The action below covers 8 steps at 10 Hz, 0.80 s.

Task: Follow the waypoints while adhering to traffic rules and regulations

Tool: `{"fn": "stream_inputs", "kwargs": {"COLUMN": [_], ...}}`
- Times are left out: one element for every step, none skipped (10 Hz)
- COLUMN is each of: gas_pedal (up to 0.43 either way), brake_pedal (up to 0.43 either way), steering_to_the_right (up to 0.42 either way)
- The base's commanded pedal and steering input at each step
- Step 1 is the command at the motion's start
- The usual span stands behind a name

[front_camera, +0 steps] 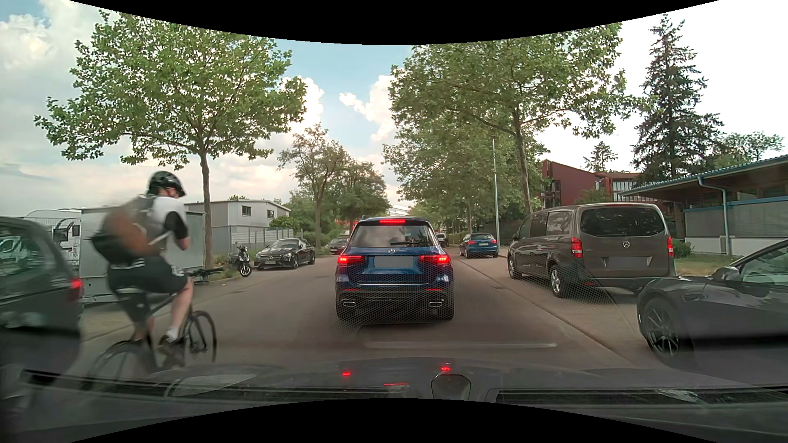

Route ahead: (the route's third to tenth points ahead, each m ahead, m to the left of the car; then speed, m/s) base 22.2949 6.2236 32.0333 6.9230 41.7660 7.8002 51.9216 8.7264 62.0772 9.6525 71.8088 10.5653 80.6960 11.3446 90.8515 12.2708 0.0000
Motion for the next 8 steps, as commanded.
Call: {"fn": "stream_inputs", "kwargs": {"gas_pedal": [0.000,0.000,0.000,0.000,0.000,0.000,0.000,0.000], "brake_pedal": [0.183,0.183,0.183,0.189,0.189,0.183,0.183,0.183], "steering_to_the_right": [0.009,0.009,0.009,0.009,0.009,0.009,0.009,0.009]}}
